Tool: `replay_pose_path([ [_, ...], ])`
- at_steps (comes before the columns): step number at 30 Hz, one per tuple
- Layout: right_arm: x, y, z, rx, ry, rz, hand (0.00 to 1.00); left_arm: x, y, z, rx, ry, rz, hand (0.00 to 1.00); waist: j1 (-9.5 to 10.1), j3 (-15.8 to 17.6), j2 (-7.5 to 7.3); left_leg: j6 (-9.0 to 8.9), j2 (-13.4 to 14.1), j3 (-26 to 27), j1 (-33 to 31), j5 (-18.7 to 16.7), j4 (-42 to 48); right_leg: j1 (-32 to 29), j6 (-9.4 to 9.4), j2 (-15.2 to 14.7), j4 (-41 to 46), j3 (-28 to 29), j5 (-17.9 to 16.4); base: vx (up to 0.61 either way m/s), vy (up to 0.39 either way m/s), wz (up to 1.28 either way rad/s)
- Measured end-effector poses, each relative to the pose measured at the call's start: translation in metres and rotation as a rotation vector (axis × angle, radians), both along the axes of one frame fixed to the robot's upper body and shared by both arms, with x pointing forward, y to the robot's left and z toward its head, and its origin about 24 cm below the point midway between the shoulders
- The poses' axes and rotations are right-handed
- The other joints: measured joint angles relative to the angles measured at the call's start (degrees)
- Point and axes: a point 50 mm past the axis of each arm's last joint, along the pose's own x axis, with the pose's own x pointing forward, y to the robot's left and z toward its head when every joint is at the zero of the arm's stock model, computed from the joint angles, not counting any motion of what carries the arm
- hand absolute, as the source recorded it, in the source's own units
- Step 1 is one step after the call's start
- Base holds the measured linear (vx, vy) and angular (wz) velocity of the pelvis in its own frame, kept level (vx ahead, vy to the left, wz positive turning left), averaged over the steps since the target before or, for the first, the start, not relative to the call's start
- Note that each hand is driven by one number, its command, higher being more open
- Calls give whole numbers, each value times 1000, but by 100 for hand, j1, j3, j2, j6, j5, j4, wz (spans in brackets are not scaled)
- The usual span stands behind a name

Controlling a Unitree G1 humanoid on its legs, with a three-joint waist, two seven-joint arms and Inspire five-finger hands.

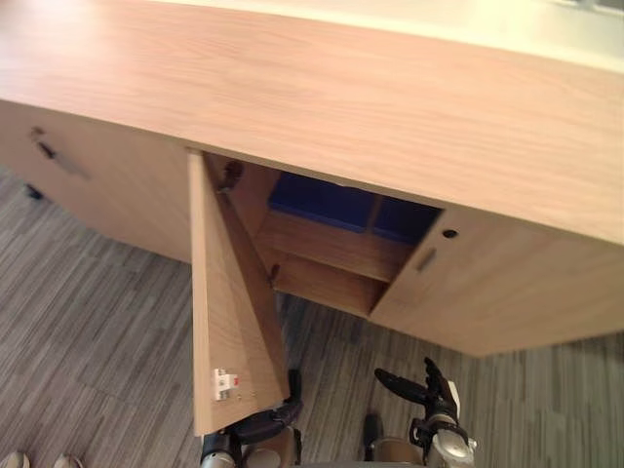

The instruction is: Walk over to the cabinet, pick up the folder, carry it to the office cabinet, place the folder inside the office cabinet, then close the office cabinet door

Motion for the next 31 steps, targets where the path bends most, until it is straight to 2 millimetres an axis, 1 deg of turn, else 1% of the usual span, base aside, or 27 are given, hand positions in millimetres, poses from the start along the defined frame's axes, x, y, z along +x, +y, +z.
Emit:
replay_pose_path([
  [1,6,1,2,-4,-14,6,100,18,0,-4,31,-5,-15,100,-105,62,3,-19,42,109,1,11,0,-54,43,28,-47,120,119,7,-26,-64],
  [3,13,-1,6,-15,-34,15,100,54,0,-1,76,-44,-19,100,-238,211,9,-60,94,274,-2,16,0,-93,73,75,-173,245,289,1,-27,-55],
  [4,16,-2,7,-22,-41,20,100,71,0,3,99,-75,-14,100,-280,288,5,-78,120,343,-1,18,0,-107,92,96,-239,303,367,3,-33,-41],
  [5,18,-5,9,-32,-44,21,100,91,-2,11,113,-123,-2,100,-356,344,14,-90,138,375,-18,19,1,-114,190,111,-325,351,487,41,-59,-33],
  [6,19,-7,9,-40,-39,21,100,108,-4,18,130,-152,-5,100,-436,353,20,-76,144,399,-19,46,2,-114,219,114,-376,381,536,58,-58,-20],
  [7,19,-8,9,-41,-39,21,100,112,-5,20,135,-158,-6,100,-456,353,20,-77,144,408,-17,50,2,-113,228,114,-382,391,547,97,-54,-17],
  [8,21,-11,10,-53,-45,26,100,127,-8,29,147,-195,-5,100,-567,357,27,-76,135,438,-14,53,2,-105,257,103,-406,415,578,126,-44,-18],
  [9,21,-14,11,-63,-45,29,100,140,-11,37,155,-235,-10,100,-628,361,34,-75,129,446,5,55,2,-78,276,95,-409,418,592,108,-36,-16],
  [10,21,-14,11,-64,-44,30,100,142,-11,39,156,-242,-10,100,-641,362,34,-75,127,447,13,55,2,-73,277,92,-410,418,593,91,-34,-12],
  [12,19,-16,9,-67,-31,34,100,155,-12,50,172,-288,-9,100,-685,371,51,-75,124,474,98,55,2,-4,279,81,-423,418,602,43,-27,-7],
  [15,18,-18,8,-70,-25,43,100,163,-12,57,188,-315,-3,100,-691,419,138,-76,122,483,163,54,1,66,277,68,-462,416,633,-2,-23,-4],
  [18,16,-19,6,-66,-11,49,100,165,-11,59,196,-333,-1,100,-694,426,169,-76,125,481,194,54,-1,88,279,46,-482,416,677,-53,-4,-4],
  [21,12,-21,4,-66,9,45,100,159,-8,59,183,-344,17,100,-700,426,170,-76,111,476,258,53,-4,192,299,31,-634,409,776,-71,7,-2],
  [22,10,-21,2,-65,20,42,100,151,-6,57,172,-344,25,100,-703,424,173,-107,101,477,298,28,-29,266,307,14,-702,401,802,-94,5,1],
  [24,8,-24,1,-63,30,26,100,136,-3,52,155,-337,35,100,-692,415,185,-113,94,469,351,-2,-31,347,309,-8,-782,376,798,-57,5,3],
  [25,6,-27,1,-63,33,10,100,123,0,44,143,-307,35,100,-686,405,202,-102,92,460,376,-10,-31,395,300,-24,-821,357,745,-12,-2,5],
  [27,4,-32,1,-65,33,-22,100,99,7,26,138,-216,39,100,-681,389,221,-83,79,444,441,-33,-31,503,306,-60,-884,300,742,11,-1,5],
  [28,4,-34,1,-67,34,-29,100,91,9,21,136,-185,43,100,-677,387,225,-90,57,433,463,-43,-31,539,308,-68,-901,289,740,34,5,6],
  [30,-2,-42,1,-74,43,-53,100,60,16,-3,125,-49,66,100,-601,366,225,-105,25,409,578,-97,-31,703,317,-96,-982,264,726,59,0,6],
  [31,-4,-44,1,-74,47,-61,100,53,18,-8,124,-14,73,100,-567,353,228,-103,20,407,609,-114,-31,739,316,-101,-993,260,714,46,-5,2],
])
